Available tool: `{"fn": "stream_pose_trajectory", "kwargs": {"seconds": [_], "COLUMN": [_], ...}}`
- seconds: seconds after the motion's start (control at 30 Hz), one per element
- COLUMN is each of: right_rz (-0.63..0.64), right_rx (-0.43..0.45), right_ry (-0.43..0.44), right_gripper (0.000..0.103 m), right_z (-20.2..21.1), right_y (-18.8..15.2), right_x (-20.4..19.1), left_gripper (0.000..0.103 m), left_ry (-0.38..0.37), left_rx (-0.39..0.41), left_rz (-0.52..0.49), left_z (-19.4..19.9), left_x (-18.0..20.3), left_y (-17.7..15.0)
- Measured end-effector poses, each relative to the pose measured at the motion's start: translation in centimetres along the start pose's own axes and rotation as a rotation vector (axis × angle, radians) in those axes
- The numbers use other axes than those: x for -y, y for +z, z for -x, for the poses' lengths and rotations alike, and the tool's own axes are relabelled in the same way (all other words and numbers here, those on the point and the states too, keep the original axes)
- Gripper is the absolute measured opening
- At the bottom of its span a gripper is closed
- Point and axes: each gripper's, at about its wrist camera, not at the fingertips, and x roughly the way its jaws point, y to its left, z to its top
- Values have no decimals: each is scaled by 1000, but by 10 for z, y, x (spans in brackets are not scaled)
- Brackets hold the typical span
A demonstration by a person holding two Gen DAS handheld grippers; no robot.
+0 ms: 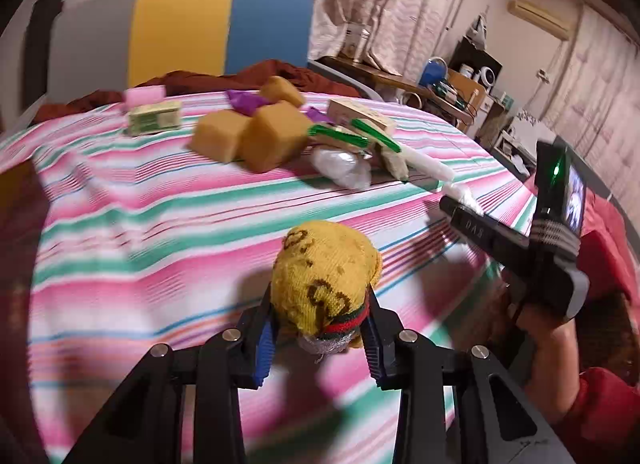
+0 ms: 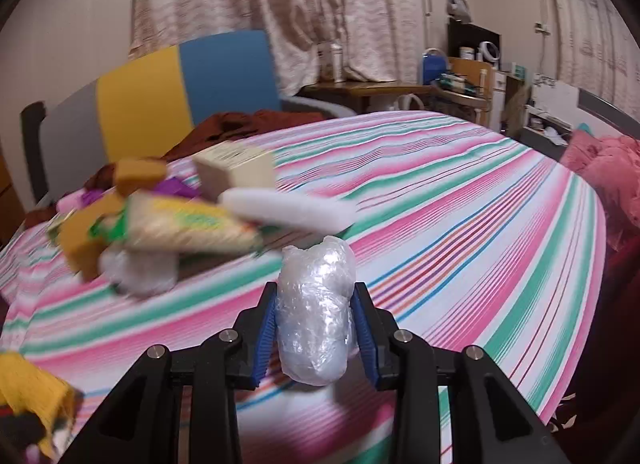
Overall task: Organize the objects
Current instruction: 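Carry the knit toy and wrapped bundle into the gold tray and release both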
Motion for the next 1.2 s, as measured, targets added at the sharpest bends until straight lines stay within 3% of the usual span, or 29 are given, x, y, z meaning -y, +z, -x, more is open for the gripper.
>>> {"fn": "stream_pose_trajectory", "kwargs": {"seconds": [0.27, 0.47, 0.7, 0.87, 1.0, 1.2], "right_rz": [51, 136, 248, 303, 352, 428], "right_rx": [7, 10, -4, -23, -26, -44], "right_ry": [144, 299, 491, 601, 688, 822], "right_gripper": [36, 36, 36, 36, 36, 36], "right_z": [36, 66, 102, 125, 147, 178], "right_y": [-13, -15, -22, -28, -31, -38], "right_x": [-45, -100, -165, -199, -227, -270], "left_gripper": [37, 37, 38, 38, 38, 41], "left_ry": [48, 161, 291, 400, 492, 584], "left_rx": [93, 154, 130, 114, 53, 20], "left_rz": [78, 193, 369, 423, 477, 556], "left_z": [78, 128, 164, 183, 193, 207], "left_x": [-50, -109, -185, -221, -250, -277], "left_y": [-7, -12, -41, -60, -74, -84]}}
